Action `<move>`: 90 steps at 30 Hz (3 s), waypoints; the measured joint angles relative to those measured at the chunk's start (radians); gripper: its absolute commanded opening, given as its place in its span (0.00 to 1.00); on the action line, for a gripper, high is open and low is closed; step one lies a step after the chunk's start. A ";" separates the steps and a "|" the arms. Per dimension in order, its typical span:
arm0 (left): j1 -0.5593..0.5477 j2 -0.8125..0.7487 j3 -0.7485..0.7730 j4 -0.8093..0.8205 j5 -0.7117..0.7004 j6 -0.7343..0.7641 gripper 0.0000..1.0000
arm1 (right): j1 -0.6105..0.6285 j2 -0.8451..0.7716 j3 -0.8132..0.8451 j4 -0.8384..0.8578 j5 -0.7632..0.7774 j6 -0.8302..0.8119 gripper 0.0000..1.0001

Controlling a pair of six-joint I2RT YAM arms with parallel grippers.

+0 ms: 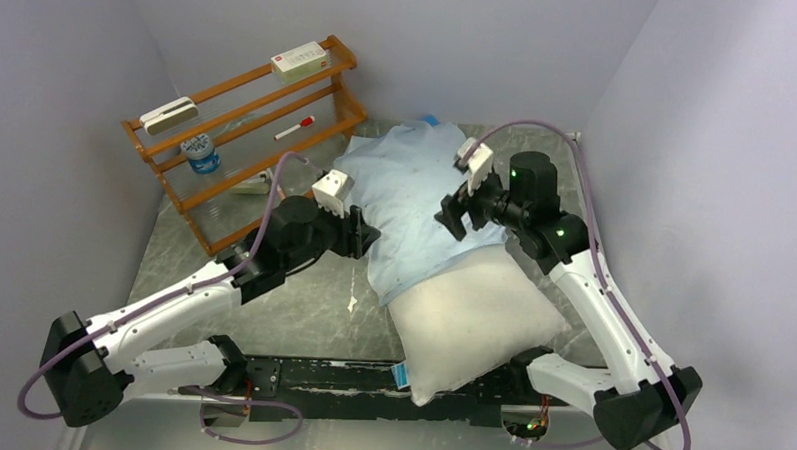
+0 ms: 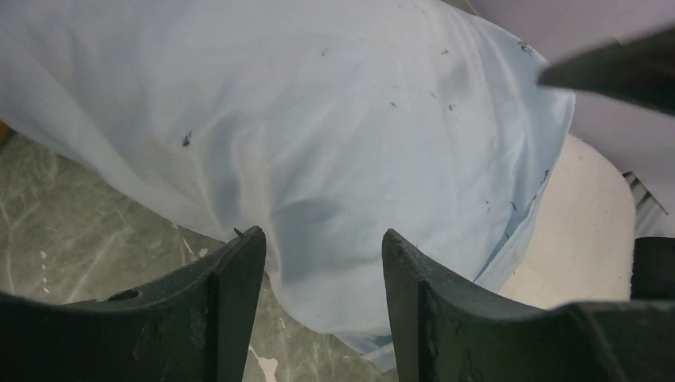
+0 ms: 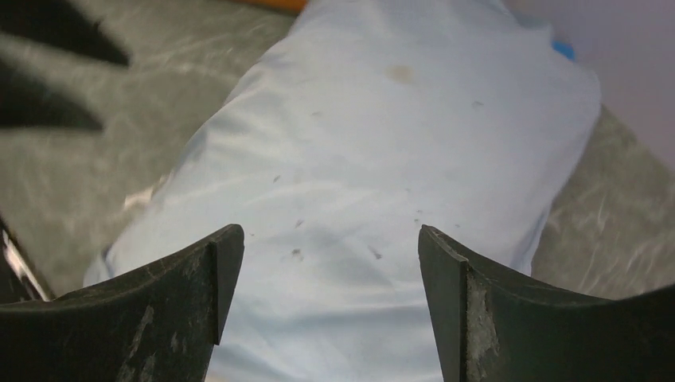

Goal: Put the pillow into the pillowcase

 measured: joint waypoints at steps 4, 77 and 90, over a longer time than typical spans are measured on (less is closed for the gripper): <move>0.041 -0.032 -0.048 0.003 0.055 -0.060 0.60 | 0.042 -0.048 0.003 -0.122 -0.121 -0.237 0.86; 0.053 -0.005 0.158 -0.082 -0.042 -0.142 0.47 | -0.146 0.363 0.794 -0.282 0.273 0.852 0.00; -0.049 0.153 -0.030 0.382 -0.095 -0.420 0.45 | -0.150 0.364 0.724 -0.177 0.257 0.929 0.00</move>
